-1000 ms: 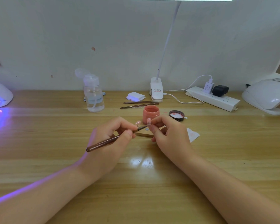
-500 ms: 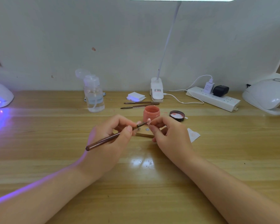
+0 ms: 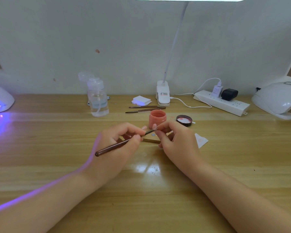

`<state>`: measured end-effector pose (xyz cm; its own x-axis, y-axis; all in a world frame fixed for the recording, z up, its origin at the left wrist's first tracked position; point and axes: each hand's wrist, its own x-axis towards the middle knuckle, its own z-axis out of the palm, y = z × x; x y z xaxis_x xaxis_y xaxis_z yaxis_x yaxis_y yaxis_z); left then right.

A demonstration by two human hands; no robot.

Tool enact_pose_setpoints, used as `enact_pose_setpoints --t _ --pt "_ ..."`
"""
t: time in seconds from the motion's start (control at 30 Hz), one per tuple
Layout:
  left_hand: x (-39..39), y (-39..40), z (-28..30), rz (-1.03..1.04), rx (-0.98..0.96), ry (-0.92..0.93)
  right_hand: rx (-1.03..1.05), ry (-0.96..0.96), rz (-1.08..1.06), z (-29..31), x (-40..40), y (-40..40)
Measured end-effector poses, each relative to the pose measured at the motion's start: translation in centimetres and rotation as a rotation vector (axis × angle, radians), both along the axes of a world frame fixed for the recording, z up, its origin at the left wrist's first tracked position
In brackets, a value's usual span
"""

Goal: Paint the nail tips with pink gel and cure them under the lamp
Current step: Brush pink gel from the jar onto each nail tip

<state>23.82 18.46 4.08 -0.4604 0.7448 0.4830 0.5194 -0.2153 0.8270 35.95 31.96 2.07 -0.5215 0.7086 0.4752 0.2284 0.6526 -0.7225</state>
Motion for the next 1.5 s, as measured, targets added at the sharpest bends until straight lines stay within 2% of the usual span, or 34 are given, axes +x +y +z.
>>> enact_pose_setpoints --t 0.13,0.4,0.63,0.8,1.07,1.5 --pt "0.08 -0.09 0.08 -0.003 0.042 -0.029 0.016 -0.002 -0.012 0.06 -0.03 -0.05" --pt "-0.02 -0.05 -0.07 -0.009 -0.016 0.014 0.150 -0.038 -0.041 -0.05 0.06 -0.31" --pt "0.05 0.07 0.00 0.023 0.009 0.004 0.172 -0.031 -0.049 0.12 0.06 -0.31" --pt "-0.02 -0.17 0.01 0.007 0.007 0.030 0.144 -0.023 -0.051 0.07 0.05 -0.19" --pt "-0.28 0.32 -0.29 0.003 0.018 -0.040 0.078 0.016 -0.027 0.02 0.01 -0.16" --pt "-0.55 0.49 -0.30 0.009 0.133 -0.115 -0.021 0.021 -0.009 0.18 0.08 -0.14"
